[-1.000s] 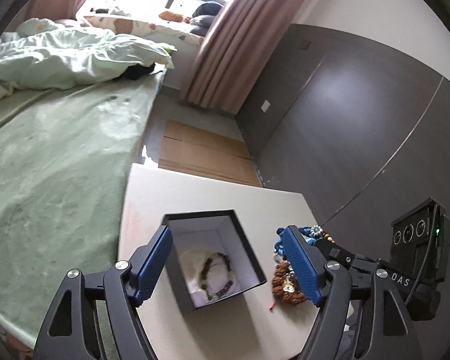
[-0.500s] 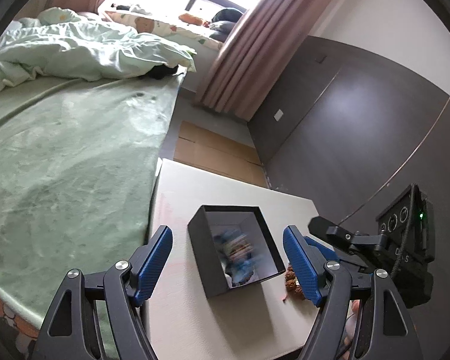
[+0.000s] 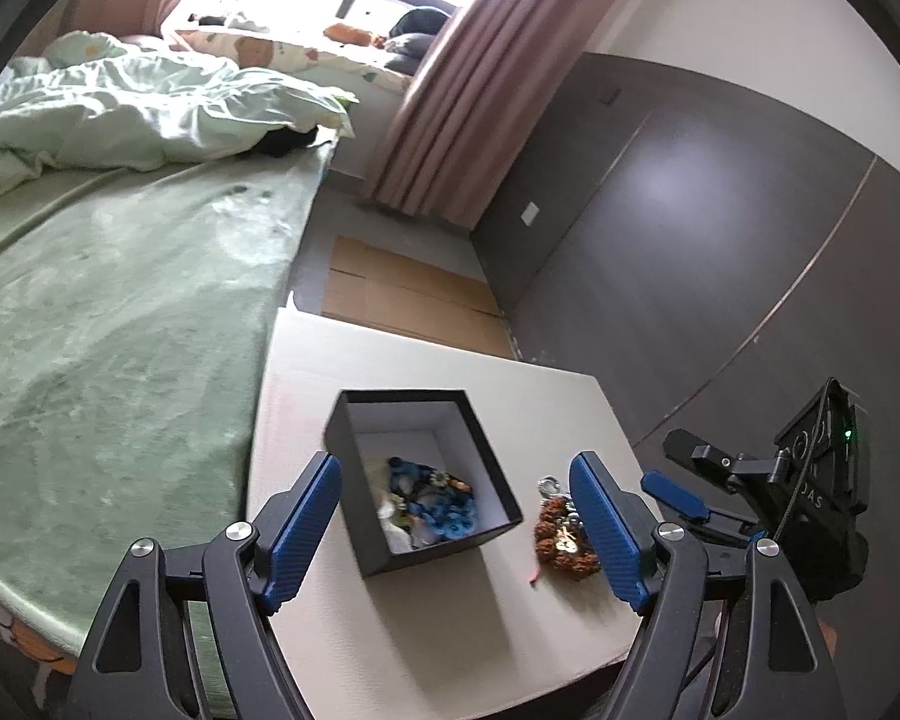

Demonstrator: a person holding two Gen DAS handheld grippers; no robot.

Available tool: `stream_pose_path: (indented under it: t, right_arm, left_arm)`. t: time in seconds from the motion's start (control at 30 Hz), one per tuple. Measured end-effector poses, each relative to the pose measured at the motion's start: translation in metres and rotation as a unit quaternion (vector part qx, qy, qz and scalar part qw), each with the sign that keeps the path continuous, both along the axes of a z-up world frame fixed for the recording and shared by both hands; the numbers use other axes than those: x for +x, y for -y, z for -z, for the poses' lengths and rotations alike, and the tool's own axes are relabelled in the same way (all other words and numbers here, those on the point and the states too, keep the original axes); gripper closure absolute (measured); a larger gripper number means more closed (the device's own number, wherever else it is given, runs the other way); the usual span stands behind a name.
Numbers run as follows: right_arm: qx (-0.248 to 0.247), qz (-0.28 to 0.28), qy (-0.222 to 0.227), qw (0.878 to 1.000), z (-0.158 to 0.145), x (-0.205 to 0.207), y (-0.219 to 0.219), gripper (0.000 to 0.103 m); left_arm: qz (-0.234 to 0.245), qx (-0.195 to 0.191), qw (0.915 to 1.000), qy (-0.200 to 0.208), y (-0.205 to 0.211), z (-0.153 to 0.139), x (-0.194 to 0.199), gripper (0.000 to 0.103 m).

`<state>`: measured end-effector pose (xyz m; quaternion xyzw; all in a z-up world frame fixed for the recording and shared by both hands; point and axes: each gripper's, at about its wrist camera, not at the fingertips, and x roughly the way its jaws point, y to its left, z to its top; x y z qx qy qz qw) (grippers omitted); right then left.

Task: Organize jewelry
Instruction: 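Lift the blue bracelet into the black box and open the left gripper, then move the left gripper to the brown bead bracelet with chains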

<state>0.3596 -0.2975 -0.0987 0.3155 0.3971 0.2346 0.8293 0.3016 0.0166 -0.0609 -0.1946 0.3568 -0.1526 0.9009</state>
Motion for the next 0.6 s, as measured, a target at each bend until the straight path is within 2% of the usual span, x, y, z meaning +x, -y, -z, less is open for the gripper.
stream_pose_path:
  t: [0.43,0.6]
  right_arm:
    - [-0.027,0.035,-0.026,0.999,0.013,-0.009,0.047,0.027]
    - [-0.025,0.044,-0.045,0.998,0.026,-0.008,0.064,0.027]
  left_arm:
    - [0.044,0.023,0.9987,-0.004,0.05,0.006,0.007,0.024]
    - [0.068,0.031,0.9972,-0.007,0.072,0.011,0.01,0.024]
